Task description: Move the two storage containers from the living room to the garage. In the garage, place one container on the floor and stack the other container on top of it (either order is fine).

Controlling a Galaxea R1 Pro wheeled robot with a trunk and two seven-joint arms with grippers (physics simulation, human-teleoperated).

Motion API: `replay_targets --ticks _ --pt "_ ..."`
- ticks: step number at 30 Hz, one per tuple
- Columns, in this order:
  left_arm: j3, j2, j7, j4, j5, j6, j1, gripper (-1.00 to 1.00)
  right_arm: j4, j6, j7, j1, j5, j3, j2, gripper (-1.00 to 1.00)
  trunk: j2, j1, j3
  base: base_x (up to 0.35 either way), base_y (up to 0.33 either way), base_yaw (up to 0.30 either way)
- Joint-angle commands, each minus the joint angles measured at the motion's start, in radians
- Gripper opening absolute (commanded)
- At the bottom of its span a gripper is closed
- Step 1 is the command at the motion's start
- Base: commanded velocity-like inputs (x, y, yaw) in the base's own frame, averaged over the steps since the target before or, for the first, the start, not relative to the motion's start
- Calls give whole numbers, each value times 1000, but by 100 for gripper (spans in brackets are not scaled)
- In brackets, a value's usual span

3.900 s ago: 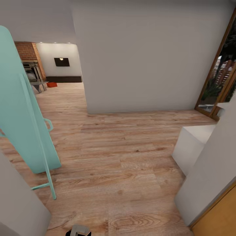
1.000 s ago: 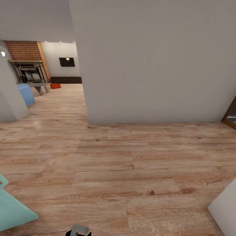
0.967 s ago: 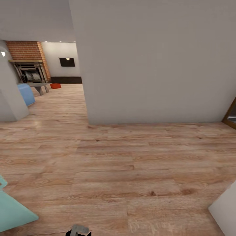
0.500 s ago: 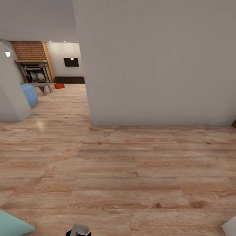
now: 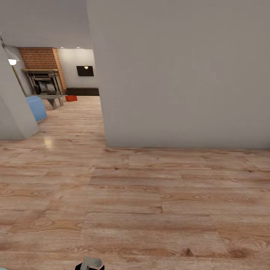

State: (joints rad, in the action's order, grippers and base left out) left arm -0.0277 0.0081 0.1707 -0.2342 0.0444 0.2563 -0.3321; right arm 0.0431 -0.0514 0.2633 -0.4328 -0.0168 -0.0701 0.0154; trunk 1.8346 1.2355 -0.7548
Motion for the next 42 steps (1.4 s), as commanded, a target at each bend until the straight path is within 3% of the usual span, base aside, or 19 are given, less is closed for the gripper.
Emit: replay_targets --ticks 1,42 --pt "-2 0 0 1 5 4 -1 100 3 -5 2 -1 -2 -7 0 100 0 0 -1 276 0 191" --pt "-3 1 0 1 5 4 -1 100 3 -5 2 -1 -2 -7 0 100 0 0 -2 276 0 84"
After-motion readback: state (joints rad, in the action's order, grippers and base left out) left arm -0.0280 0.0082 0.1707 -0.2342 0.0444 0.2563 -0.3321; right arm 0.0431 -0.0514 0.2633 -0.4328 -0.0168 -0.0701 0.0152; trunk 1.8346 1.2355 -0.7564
